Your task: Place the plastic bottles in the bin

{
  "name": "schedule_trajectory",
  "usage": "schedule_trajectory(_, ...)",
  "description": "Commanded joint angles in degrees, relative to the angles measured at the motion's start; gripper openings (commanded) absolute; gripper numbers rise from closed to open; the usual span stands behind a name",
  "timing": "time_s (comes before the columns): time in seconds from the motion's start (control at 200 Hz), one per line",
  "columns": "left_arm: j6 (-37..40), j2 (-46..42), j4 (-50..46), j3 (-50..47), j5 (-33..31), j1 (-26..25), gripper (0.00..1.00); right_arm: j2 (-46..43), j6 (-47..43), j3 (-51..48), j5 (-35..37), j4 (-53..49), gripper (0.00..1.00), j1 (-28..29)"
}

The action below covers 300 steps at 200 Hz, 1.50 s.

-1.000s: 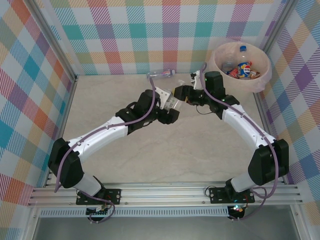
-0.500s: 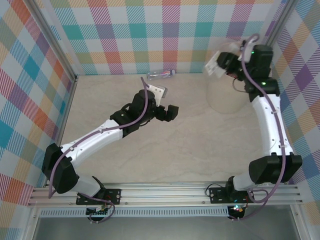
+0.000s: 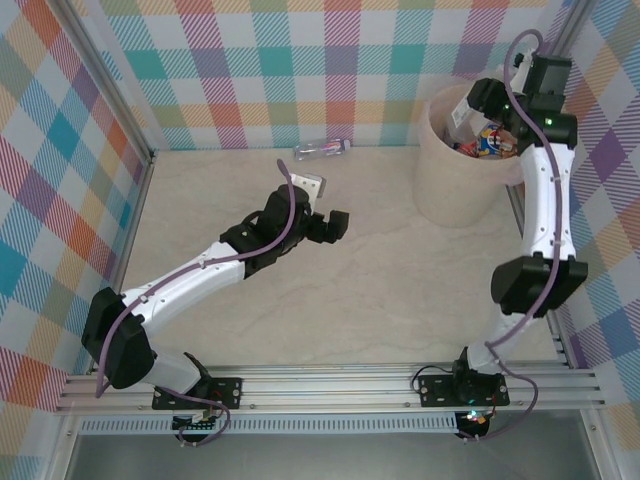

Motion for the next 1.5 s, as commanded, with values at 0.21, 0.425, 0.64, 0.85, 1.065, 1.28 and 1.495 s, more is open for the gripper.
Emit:
schedule_trajectory(0.21,-1.8,-0.9,-0.8,-0.4,-1.1,1.0,1.00,16.2,-3.0,26.9,4.8,-19.6,0.92,-0.5)
schedule_trajectory(0.425,-2.4,-0.8,-0.6,-1.0,-1.3,1.4,1.00,11.7,-1.6,19.6,12.3,-18.1,0.90,-0.5)
schedule_trajectory(0.64,-2.9,1.0,-1.0,-0.1,-0.7,1.7,1.00,11.5,-4.1,13.5,3.0,-16.3,0.65,-0.5)
schedule_trajectory(0.85,-3.5,2.2,-1.4,0.6,-0.2,1.8,1.00,16.6,-5.1,13.9,-2.2,-18.8,0.49,1.5)
schedule_trajectory(1.065,-3.7,2.8,-2.0,1.3,-0.3,1.9,1.00,14.8,-5.4,7.0,6.6,-17.3,0.48,3.2)
schedule_trajectory(1.28,-5.4,2.8,-2.1,1.2,-1.8,2.3,1.00,10.8,-5.8,10.9,3.4,-17.1,0.54,3.1)
schedule_trajectory(1.495,-9.7,2.0,-3.2,-0.4,-5.8,4.0,1.00,2.4,-4.9,3.6,1.3,-12.9,0.60,3.2)
